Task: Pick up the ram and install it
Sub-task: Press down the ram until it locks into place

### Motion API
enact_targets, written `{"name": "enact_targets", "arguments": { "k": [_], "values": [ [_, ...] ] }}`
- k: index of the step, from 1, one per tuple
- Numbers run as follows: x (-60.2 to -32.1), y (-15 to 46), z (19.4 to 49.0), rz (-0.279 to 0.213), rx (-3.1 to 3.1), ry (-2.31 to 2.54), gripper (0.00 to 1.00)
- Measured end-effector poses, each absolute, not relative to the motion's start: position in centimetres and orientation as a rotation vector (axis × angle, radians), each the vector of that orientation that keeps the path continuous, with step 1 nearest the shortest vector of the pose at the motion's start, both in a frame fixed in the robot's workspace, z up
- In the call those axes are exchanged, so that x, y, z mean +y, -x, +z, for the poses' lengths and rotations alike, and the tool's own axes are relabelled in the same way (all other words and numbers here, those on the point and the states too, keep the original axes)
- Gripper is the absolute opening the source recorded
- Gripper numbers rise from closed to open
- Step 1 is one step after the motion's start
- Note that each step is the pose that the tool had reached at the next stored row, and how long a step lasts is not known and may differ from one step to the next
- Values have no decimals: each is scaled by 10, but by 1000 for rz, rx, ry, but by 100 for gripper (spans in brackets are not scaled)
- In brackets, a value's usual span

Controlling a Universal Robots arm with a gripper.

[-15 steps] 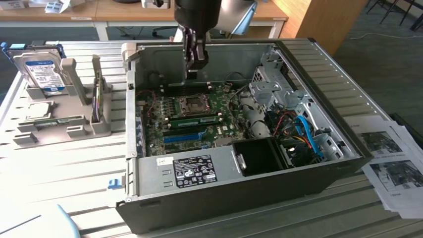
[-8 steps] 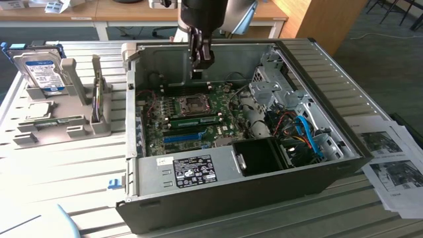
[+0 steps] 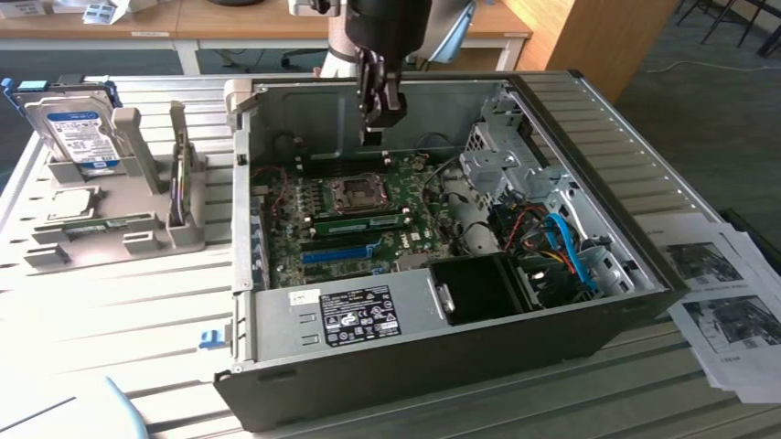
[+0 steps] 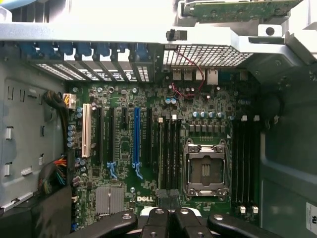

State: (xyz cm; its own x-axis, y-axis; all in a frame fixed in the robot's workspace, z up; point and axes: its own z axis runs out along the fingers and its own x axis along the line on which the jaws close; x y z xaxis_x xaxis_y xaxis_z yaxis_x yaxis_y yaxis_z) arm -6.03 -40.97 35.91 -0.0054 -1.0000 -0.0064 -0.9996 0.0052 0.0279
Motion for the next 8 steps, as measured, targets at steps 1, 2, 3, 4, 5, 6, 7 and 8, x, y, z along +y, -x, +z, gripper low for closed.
{"name": "enact_targets", "arguments": {
  "k": [1, 2, 3, 4, 5, 6, 7, 8],
  "values": [
    [-410, 59, 359, -38, -2216, -2205, 9],
    [-410, 57, 359, -38, -2216, -2205, 9],
    [-410, 56, 359, -38, -2216, -2205, 9],
    [-410, 55, 359, -38, -2216, -2205, 9],
    [-410, 54, 359, -38, -2216, -2205, 9],
    [-410, 53, 359, -38, -2216, -2205, 9],
    [-410, 52, 359, -38, -2216, -2205, 9],
    [-410, 52, 359, -38, -2216, -2205, 9]
  ]
}}
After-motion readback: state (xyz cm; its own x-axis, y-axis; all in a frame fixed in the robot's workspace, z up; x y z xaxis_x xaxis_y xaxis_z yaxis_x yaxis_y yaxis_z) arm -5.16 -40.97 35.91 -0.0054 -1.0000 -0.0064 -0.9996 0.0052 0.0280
